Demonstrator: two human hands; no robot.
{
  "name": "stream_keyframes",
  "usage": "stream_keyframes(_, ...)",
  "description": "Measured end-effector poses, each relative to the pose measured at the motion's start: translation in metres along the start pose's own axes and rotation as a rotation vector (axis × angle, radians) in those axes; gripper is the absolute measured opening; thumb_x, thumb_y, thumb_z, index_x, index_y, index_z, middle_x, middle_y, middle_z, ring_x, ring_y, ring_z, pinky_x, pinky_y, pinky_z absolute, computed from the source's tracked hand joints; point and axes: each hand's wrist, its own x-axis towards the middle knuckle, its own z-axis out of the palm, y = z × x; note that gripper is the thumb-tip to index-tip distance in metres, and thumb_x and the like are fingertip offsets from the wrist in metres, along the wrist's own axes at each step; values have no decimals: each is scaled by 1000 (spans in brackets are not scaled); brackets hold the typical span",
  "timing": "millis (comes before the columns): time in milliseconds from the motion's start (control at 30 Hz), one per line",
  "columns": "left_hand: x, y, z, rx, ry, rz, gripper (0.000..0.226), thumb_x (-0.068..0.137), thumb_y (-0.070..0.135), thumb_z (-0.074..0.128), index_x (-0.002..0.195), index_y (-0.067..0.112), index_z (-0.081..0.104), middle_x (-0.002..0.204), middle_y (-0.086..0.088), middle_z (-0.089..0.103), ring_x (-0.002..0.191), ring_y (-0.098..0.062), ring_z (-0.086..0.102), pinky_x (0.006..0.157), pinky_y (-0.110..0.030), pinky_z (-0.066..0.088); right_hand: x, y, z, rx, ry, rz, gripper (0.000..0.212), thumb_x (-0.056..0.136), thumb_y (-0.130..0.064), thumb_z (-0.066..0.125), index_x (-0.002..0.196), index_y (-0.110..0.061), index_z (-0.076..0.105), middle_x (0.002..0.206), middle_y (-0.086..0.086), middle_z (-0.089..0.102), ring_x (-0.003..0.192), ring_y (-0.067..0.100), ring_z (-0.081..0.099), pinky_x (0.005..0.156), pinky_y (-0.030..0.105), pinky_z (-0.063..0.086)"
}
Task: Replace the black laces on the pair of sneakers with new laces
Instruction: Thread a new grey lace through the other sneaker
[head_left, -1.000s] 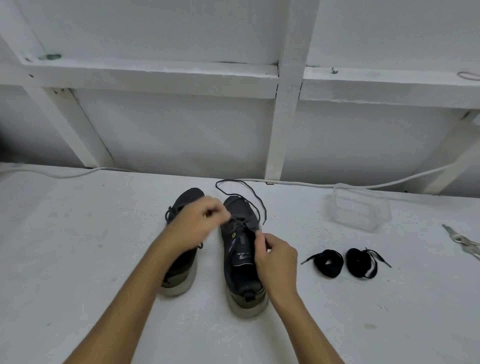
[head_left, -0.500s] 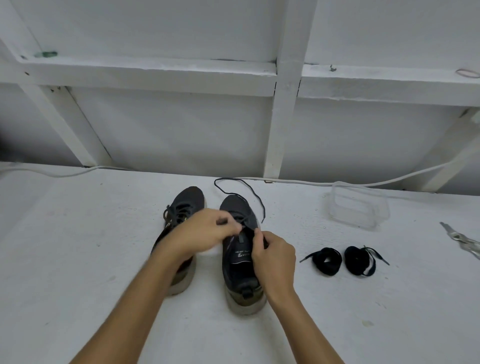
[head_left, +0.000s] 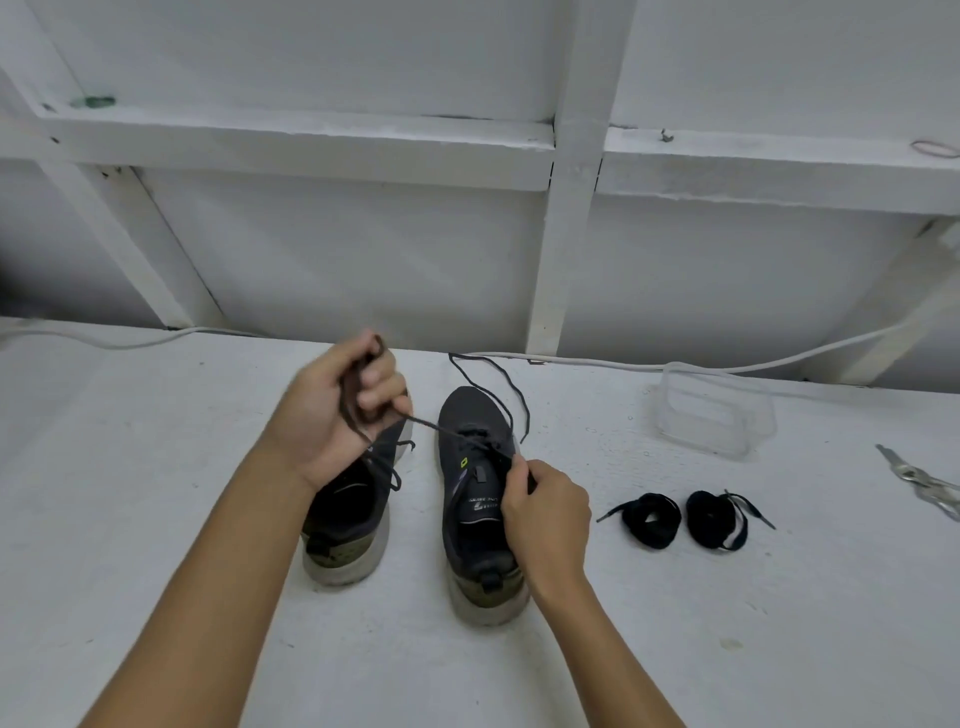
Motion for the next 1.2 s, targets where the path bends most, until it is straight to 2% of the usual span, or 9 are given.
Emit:
stream_keyframes(300, 4, 15, 7, -75, 106, 136, 26, 98, 29, 45, 75, 20, 53, 64, 6, 46, 53, -9, 43, 59, -24, 50, 2, 1, -4, 42, -56, -39, 44, 101, -34, 49, 59, -20, 47, 52, -6, 48, 50, 11, 41, 52, 28, 33)
stream_keyframes(400, 5, 0, 12, -56, 103, 104, 20, 91, 27, 51, 73, 19, 58, 66, 3, 54, 57, -12, 52, 62, -28, 55, 9, -4, -12, 109, -218, -97, 19, 97, -35, 58, 110, -32, 70, 99, -13, 68, 91, 4, 61, 80, 22, 46)
stream_keyframes(500, 6, -8, 24, -94, 5, 78, 23, 88, 28, 52, 69, 19, 62, 67, 1, 56, 58, -13, 54, 64, -30, 56, 23, -16, -17, 11, -366, -331, 45, 94, -38, 64, 139, -37, 57, 124, -13, 58, 114, 5, 52, 99, 23, 42)
stream_keyframes(600, 9, -10, 37, -80, -63, 64, 28, 88, 29, 51, 66, 19, 66, 68, 1, 60, 61, -14, 60, 67, -31, 58, 35, -28, -24, 57, -484, -430, 21, 96, -33, 66, 115, -32, 73, 113, -18, 69, 105, -2, 59, 93, 17, 46)
stream_keyframes(667, 15, -8, 39, -61, -45, 63, 28, 86, 30, 53, 65, 20, 67, 70, 1, 62, 65, -14, 63, 69, -31, 59, 42, -27, -27, 161, -524, -310, 13, 97, -30, 63, 100, -30, 75, 100, -17, 73, 94, -4, 64, 83, 15, 49)
stream_keyframes(800, 23, -1, 24, -137, 25, 58, 25, 87, 32, 54, 66, 22, 63, 73, 5, 59, 59, -10, 55, 57, -24, 51, 60, -3, -23, 288, -317, 41, 25, 102, -17, 50, 113, -23, 71, 112, -5, 70, 96, 10, 66, 87, 31, 55)
stream_keyframes(900, 22, -2, 10, -137, 55, 46, 23, 87, 31, 53, 68, 22, 59, 73, 5, 55, 57, -10, 48, 52, -21, 44, 71, 11, -16, 1, -455, -51, 36, 100, -13, 56, 132, -27, 66, 122, 0, 64, 105, 14, 58, 86, 22, 44)
stream_keyframes(1033, 17, -6, -1, -130, 89, 31, 21, 87, 30, 53, 69, 21, 59, 73, 5, 54, 55, -9, 44, 49, -19, 39, 75, 13, -6, -146, -379, -260, 15, 94, -27, 67, 105, -33, 76, 101, -4, 60, 93, 17, 63, 83, 30, 49)
stream_keyframes(1200, 15, -8, -5, -82, 107, 11, 21, 88, 30, 52, 70, 20, 57, 71, 4, 54, 53, -9, 42, 46, -18, 36, 72, 14, -9, -154, -408, -409, 8, 101, -21, 53, 98, -27, 58, 102, -7, 53, 87, 14, 57, 78, 33, 48)
